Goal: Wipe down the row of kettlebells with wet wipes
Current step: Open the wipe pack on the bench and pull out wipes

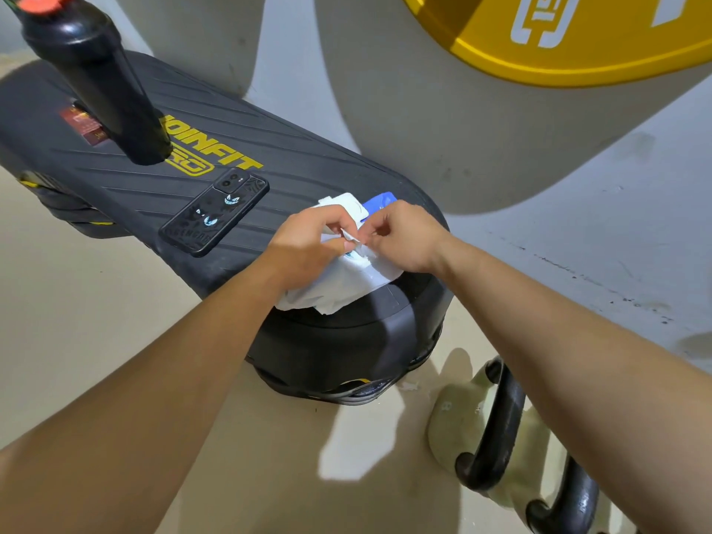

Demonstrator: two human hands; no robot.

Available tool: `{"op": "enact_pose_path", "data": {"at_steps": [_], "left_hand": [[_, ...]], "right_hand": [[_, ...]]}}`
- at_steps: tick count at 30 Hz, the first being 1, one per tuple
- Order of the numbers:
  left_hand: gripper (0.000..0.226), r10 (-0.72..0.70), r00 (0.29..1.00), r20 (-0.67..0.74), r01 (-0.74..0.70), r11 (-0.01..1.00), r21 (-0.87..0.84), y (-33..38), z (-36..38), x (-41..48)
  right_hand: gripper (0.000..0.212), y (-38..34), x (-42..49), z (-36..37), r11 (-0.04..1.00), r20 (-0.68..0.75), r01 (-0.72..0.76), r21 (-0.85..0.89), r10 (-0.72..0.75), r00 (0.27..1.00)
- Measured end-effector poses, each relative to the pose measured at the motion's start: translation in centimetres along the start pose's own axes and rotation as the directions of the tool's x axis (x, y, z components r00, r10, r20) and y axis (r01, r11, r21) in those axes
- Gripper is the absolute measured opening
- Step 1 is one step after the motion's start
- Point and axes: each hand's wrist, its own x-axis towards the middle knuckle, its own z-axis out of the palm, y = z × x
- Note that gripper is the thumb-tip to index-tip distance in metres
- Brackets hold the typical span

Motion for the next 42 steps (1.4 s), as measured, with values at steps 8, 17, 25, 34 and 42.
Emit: {"op": "enact_pose_path", "data": {"at_steps": [8,17,25,34,42], "left_hand": [[0.012,0.006,1.000,0.004,-0.006,0.999,-0.037,0.2,-0.3,0.1],[0.017,-0.192,0.977,-0.098,0.180,0.976,-0.121,-0.1,-1.4,-0.3],[0.029,-0.122,0.992,0.040,0.111,0.971,0.213,1.3,0.9,-0.5],[0.022,-0.288,0.935,-0.207,0.304,0.951,0.049,1.8,-0.2,-0.7],[0.027,-0.444,0.882,-0.156,0.340,0.830,-0.441,3.0,-0.5,0.3]], "right_hand": [[0.033,-0.6,-0.2,0.8,0.929,0.123,0.136,-0.345,-0.099,0.987],[0.010,1.8,-1.0,1.5,0.993,-0.105,0.045,0.112,-0.033,0.994],[0.025,1.9,-1.8,1.8,0.969,-0.340,0.059,0.241,0.027,0.940],[0.044,1.6,-3.5,3.0,0.969,-0.166,0.073,-0.235,-0.114,0.979],[0.036,2.2,-2.6,2.6,0.992,-0.219,-0.042,0.116,0.067,0.974]]}}
